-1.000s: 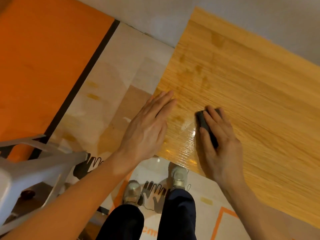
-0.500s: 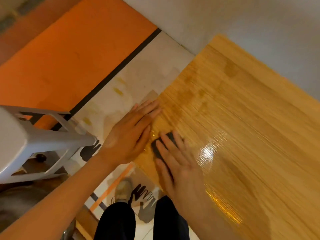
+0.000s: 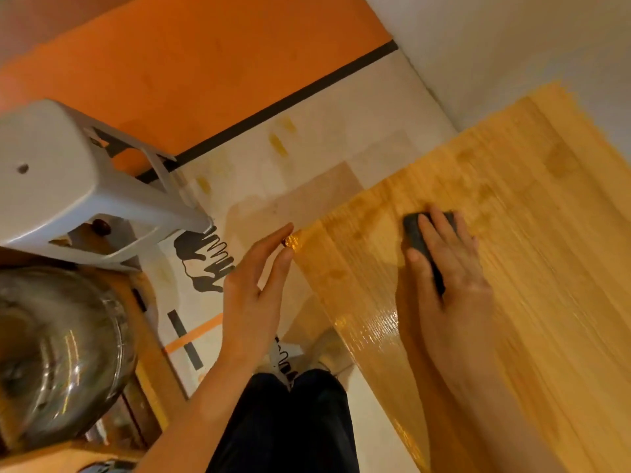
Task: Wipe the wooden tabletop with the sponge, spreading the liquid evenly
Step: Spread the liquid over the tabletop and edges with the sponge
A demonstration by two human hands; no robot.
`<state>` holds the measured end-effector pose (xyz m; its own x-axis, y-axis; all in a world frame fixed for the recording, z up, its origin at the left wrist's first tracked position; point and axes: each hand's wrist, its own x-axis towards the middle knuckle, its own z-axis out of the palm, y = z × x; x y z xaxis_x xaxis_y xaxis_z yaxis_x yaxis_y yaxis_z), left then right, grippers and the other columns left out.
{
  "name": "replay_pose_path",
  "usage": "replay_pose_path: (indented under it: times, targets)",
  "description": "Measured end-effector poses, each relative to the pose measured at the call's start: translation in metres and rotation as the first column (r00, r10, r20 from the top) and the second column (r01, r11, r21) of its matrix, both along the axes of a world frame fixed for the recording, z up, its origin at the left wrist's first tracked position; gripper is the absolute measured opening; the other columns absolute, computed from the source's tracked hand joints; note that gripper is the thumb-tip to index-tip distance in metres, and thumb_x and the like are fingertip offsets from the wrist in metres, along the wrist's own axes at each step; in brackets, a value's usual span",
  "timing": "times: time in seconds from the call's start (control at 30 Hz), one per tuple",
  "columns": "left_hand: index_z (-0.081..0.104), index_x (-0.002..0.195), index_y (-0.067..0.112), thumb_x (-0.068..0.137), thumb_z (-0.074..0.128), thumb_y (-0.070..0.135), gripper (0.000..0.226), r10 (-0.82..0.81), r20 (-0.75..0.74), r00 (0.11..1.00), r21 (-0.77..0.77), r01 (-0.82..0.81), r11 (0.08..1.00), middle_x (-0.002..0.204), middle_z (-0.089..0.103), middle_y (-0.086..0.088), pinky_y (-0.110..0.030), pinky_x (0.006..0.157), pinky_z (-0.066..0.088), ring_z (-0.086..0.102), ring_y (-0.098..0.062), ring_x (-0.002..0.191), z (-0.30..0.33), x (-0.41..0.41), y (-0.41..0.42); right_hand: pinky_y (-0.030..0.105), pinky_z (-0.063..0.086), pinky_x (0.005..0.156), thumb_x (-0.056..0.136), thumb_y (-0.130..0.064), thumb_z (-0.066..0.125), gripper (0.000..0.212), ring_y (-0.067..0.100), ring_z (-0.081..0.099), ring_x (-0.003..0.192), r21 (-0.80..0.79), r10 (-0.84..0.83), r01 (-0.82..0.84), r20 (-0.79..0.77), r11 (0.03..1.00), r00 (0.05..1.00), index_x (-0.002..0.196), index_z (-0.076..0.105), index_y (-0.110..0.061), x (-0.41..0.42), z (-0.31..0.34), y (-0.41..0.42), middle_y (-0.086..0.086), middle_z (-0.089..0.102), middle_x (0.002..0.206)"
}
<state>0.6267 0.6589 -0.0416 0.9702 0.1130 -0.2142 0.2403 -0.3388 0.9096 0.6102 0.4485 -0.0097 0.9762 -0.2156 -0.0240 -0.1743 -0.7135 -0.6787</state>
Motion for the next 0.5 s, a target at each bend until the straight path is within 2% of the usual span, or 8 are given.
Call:
replay_pose_path:
  times: [0.07,0.2,0.27,0.4,0.5]
  targets:
    - [0.067,0.132,0.023,0.099,0.056,0.032,0.036,0.038,0.005,0.999,-0.083,-0.037,0.996,0.127,0.069,0.018,-0.014,0.103,0.047,0.06,0.006,0.122,-0.003,-0.001,0.001,0.042,0.019,0.121,0.102,-0.024,0.05,0.041,0.009,0.018,0.148,-0.005,0.067,-0.067,-0.014,0.998,0.998,0.142,0.046,-0.019,-0.019,0.001,-0.003,-0.009,0.037,0.153]
    - [0.068,0.129,0.026,0.097,0.06,0.028,0.033,0.083,-0.071,0.994,-0.266,-0.099,0.959,0.124,0.071,0.018,-0.022,0.102,0.051,0.062,0.002,0.121,-0.006,0.001,-0.001,0.046,0.023,0.119,0.097,-0.026,0.049,0.043,0.022,0.026,0.147,-0.08,0.295,-0.296,-0.025,0.952,0.955,0.138,0.049,-0.014,-0.063,0.001,0.008,-0.002,0.041,0.151]
    - [0.069,0.128,0.023,0.098,0.062,0.021,0.031,0.1,-0.089,0.991,-0.327,-0.124,0.937,0.124,0.072,0.016,-0.017,0.102,0.049,0.062,0.001,0.121,-0.007,0.002,-0.003,0.048,0.023,0.119,0.096,-0.025,0.049,0.043,0.022,0.026,0.147,-0.099,0.369,-0.37,-0.033,0.924,0.929,0.138,0.048,-0.015,-0.056,0.0,0.023,-0.002,0.041,0.15]
    - [0.069,0.127,0.022,0.098,0.063,0.015,0.03,0.099,-0.084,0.992,-0.397,-0.124,0.91,0.123,0.07,0.021,-0.006,0.096,0.044,0.061,0.007,0.12,-0.009,0.004,-0.005,0.047,0.02,0.121,0.1,-0.021,0.05,0.041,0.018,0.022,0.148,-0.099,0.359,-0.358,-0.014,0.928,0.933,0.14,0.047,-0.014,0.005,-0.003,0.055,-0.002,0.041,0.15]
    - [0.07,0.124,0.026,0.098,0.064,0.014,0.029,0.096,-0.095,0.991,-0.454,-0.129,0.882,0.119,0.072,0.024,-0.006,0.095,0.044,0.062,0.007,0.118,-0.013,0.005,-0.004,0.048,0.02,0.121,0.101,-0.02,0.049,0.04,0.017,0.02,0.148,-0.086,0.349,-0.351,-0.031,0.933,0.937,0.141,0.046,-0.013,0.016,-0.006,0.061,-0.002,0.04,0.151]
